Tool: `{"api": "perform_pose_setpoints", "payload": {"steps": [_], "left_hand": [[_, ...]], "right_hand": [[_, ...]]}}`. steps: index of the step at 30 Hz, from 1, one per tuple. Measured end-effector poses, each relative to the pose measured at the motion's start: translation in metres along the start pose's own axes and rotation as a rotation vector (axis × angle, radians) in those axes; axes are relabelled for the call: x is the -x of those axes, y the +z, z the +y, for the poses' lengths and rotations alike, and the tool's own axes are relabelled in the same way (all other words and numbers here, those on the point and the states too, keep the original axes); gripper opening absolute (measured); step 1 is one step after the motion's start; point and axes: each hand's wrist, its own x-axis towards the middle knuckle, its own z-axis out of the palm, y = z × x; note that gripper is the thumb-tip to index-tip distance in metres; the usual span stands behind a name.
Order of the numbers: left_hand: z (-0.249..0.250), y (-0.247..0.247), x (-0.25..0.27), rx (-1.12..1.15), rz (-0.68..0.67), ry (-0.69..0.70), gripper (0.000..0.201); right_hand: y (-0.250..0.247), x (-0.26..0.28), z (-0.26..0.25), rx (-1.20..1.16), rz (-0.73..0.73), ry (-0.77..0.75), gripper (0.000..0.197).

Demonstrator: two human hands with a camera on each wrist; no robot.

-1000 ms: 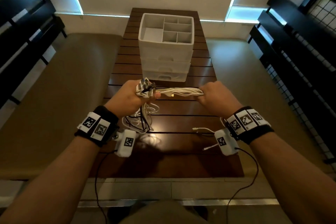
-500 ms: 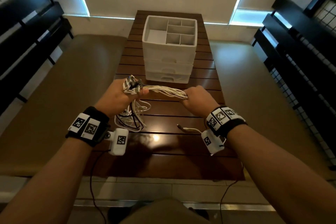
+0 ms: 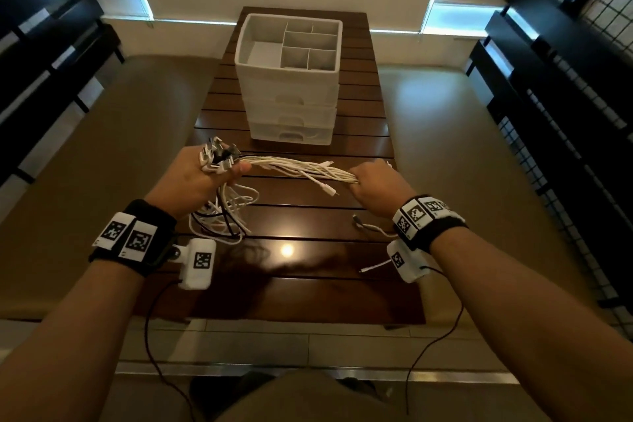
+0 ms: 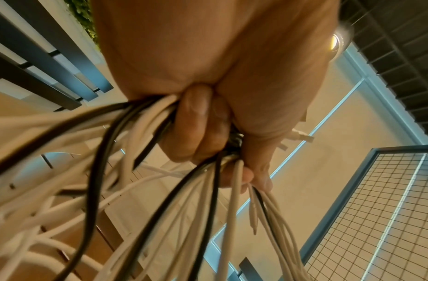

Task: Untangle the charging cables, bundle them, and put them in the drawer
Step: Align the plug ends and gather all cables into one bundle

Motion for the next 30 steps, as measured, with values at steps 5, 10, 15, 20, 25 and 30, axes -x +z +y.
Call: {"api": "perform_pose_setpoints", "payload": {"steps": [5, 10, 15, 20, 25, 30], "left_hand": [[0.017, 0.031, 0.003, 0.0, -0.009, 0.007, 0.029], [0.028, 0.054, -0.002, -0.007, -0.053, 0.009, 0.022], [0.033, 0.068, -0.005, -0.012, -0.059, -0.004, 0.023], [0.035, 0.095, -0.004, 0.017, -0.113, -0.022, 0.024], [0.035, 0.067, -0.016, 0.077, 0.058, -0.042, 0.019], [0.041, 0.016, -0.019, 0.05, 0.111, 0.029, 0.025]], "right_hand": [[-0.034, 0.012, 0.026, 0.14, -0.084, 0.009, 0.034], [-0.045, 0.027, 0.045, 0.164, -0.007, 0.061, 0.027], [-0.023, 0.03, 0.055, 0.065, -0.086, 0.092, 0.03], [-0.034, 0.038, 0.08, 0.162, -0.124, 0.145, 0.035], [-0.086, 0.026, 0.054, 0.114, 0.082, -0.014, 0.025], [-0.073, 0.014, 0.022, 0.085, 0.084, -0.074, 0.021]]}}
